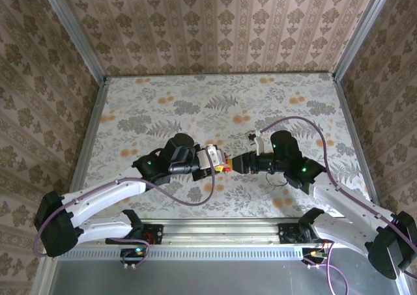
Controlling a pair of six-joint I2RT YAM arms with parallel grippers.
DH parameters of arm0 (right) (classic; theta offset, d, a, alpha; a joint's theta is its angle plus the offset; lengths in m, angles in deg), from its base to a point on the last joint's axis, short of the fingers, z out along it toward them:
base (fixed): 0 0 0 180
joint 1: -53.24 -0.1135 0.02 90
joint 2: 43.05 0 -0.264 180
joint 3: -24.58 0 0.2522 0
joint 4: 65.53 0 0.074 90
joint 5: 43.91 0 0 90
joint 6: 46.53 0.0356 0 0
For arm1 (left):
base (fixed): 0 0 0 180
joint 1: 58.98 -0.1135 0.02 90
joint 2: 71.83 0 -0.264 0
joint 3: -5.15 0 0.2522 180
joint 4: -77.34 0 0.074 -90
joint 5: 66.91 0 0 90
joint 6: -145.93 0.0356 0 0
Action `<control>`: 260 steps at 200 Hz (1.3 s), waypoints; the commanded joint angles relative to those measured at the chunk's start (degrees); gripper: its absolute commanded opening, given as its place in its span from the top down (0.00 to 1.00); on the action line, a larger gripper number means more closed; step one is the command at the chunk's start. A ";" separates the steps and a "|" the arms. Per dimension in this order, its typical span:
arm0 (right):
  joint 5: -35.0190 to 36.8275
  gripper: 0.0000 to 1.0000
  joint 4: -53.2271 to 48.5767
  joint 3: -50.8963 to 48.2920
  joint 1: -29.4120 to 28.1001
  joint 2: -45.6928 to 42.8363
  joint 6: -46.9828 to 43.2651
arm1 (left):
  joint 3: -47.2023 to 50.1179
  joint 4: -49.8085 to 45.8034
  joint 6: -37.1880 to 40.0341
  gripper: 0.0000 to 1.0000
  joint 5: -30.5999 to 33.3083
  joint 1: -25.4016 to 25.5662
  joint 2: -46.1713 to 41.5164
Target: Unlock with the key
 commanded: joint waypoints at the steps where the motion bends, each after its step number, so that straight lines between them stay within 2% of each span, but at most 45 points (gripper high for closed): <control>1: 0.67 0.49 -1.75 2.65 -0.25 0.11 -5.52 | -2.65 -1.24 -1.17 1.00 -3.65 -0.66 0.34; 28: 2.51 0.49 -3.60 3.62 -0.29 -0.45 -7.26 | -3.26 -2.32 -1.08 1.00 -4.76 -0.87 1.27; 86: 0.91 0.47 -3.15 4.33 -0.82 0.55 -7.08 | -3.98 -2.37 -1.34 1.00 -5.01 -1.01 2.58; 141: 1.49 0.47 -6.68 6.03 -1.09 0.84 -11.11 | -4.69 -3.54 -1.54 1.00 -6.58 -1.05 3.29; 170: 2.80 0.51 -8.06 7.29 -1.09 1.97 -11.85 | -5.00 -4.07 -1.72 1.00 -7.52 -1.08 3.63; 198: 3.43 0.60 -8.18 8.00 -1.09 2.85 -11.38 | -5.09 -4.38 -1.62 1.00 -7.58 -1.09 3.65; 220: 3.84 0.60 -8.33 8.29 -1.00 3.24 -10.23 | -4.87 -4.28 -1.42 1.00 -6.61 -1.05 3.64; 241: 3.49 0.58 -7.76 8.10 -1.00 3.34 -8.10 | -4.32 -3.31 -1.51 1.00 -3.52 -0.88 3.47; 260: 4.46 0.45 -5.81 6.75 -1.00 2.94 -3.04 | -3.03 -0.57 -1.77 1.00 1.52 -0.27 3.12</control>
